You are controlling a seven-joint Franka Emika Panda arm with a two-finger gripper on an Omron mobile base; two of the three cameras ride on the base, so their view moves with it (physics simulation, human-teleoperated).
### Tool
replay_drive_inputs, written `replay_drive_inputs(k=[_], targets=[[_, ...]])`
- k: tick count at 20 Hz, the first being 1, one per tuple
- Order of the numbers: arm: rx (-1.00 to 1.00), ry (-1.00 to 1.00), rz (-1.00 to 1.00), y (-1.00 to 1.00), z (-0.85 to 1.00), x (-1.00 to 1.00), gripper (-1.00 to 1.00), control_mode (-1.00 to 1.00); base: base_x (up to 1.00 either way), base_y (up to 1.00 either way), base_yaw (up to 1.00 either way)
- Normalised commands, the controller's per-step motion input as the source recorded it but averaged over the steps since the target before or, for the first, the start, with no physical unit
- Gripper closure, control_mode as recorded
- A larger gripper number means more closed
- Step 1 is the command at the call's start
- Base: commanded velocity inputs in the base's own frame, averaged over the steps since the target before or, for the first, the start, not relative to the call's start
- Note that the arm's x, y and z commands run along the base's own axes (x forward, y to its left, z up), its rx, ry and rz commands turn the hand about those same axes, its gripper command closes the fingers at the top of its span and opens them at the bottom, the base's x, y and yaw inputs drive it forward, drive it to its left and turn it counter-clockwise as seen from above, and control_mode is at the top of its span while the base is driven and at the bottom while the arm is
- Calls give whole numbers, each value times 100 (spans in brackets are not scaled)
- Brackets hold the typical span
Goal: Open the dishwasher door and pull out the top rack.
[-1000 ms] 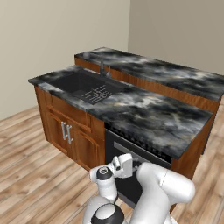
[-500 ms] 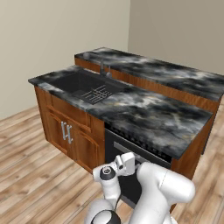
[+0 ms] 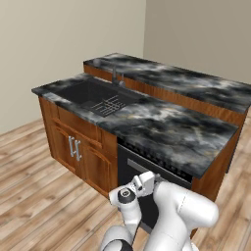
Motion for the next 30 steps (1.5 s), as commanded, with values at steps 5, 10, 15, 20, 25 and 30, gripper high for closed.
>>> replay_drive_inputs(k=[5, 10, 15, 20, 25, 30], targets=[[0, 0, 7, -17, -17, 16, -100, -100, 0, 0, 0], [0, 0, 2, -2, -16, 25, -100, -100, 0, 0, 0], [0, 5, 0, 0, -23, 28, -100, -100, 0, 0, 0], [0, 8, 0, 0, -35, 26, -100, -100, 0, 0, 0], [0, 9, 0, 0, -38, 32, -100, -100, 0, 0, 0], [0, 7, 0, 0, -35, 34, -100, -100, 0, 0, 0]])
